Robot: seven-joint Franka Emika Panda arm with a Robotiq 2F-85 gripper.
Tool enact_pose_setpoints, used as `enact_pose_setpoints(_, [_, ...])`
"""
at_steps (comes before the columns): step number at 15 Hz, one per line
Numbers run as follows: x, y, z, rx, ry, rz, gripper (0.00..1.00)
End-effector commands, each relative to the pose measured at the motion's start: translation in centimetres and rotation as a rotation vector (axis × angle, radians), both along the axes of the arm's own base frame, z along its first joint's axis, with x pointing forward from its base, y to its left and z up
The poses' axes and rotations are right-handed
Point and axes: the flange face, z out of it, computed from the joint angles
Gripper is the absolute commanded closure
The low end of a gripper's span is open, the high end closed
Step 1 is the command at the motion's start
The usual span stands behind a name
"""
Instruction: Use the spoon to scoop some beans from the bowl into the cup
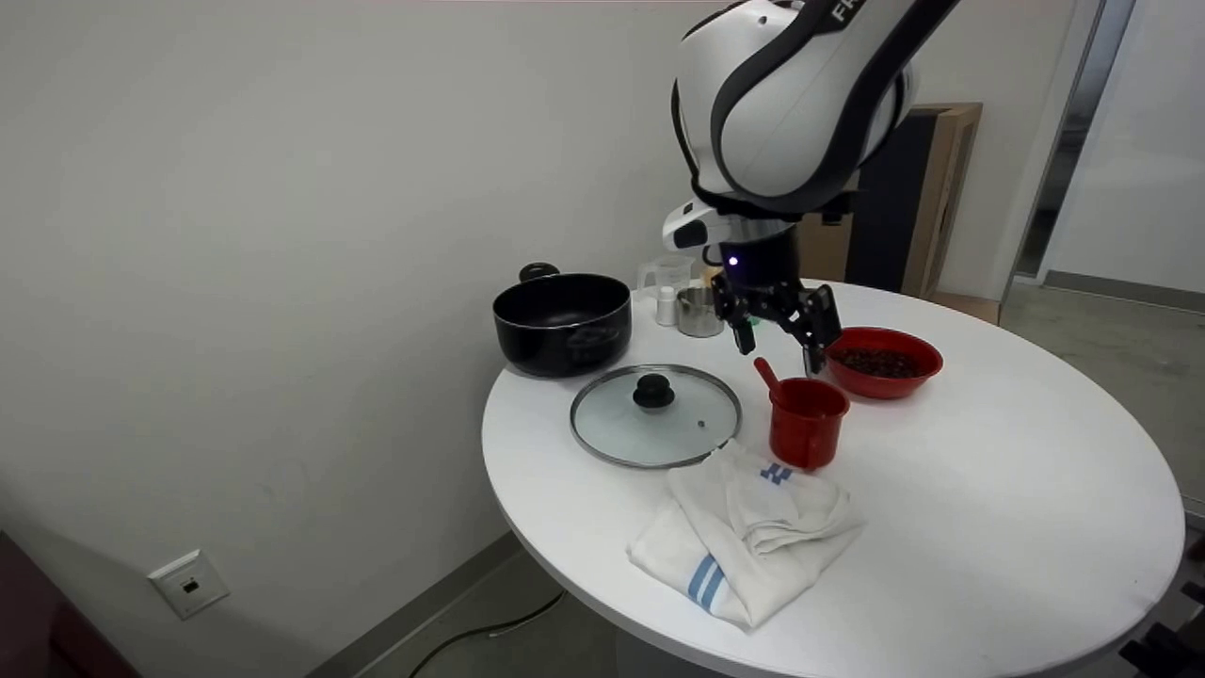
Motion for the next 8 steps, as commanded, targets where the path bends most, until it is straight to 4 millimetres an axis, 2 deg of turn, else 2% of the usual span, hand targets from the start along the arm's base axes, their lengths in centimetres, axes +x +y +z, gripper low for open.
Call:
enact_pose_setpoints(1, [1.5, 1.4, -0.7, -0.002, 0.008, 0.017, 0.0])
enact_pose_setpoints(6, [1.2, 2.3, -1.3, -0.008, 0.011, 0.015, 0.0])
enact_pose_setpoints(7, [1.0, 2.4, -1.2, -0.009, 0.009, 0.011, 0.03])
enact_pose_setpoints(8, [0.8, 2.5, -1.2, -0.011, 0.008, 0.006, 0.26])
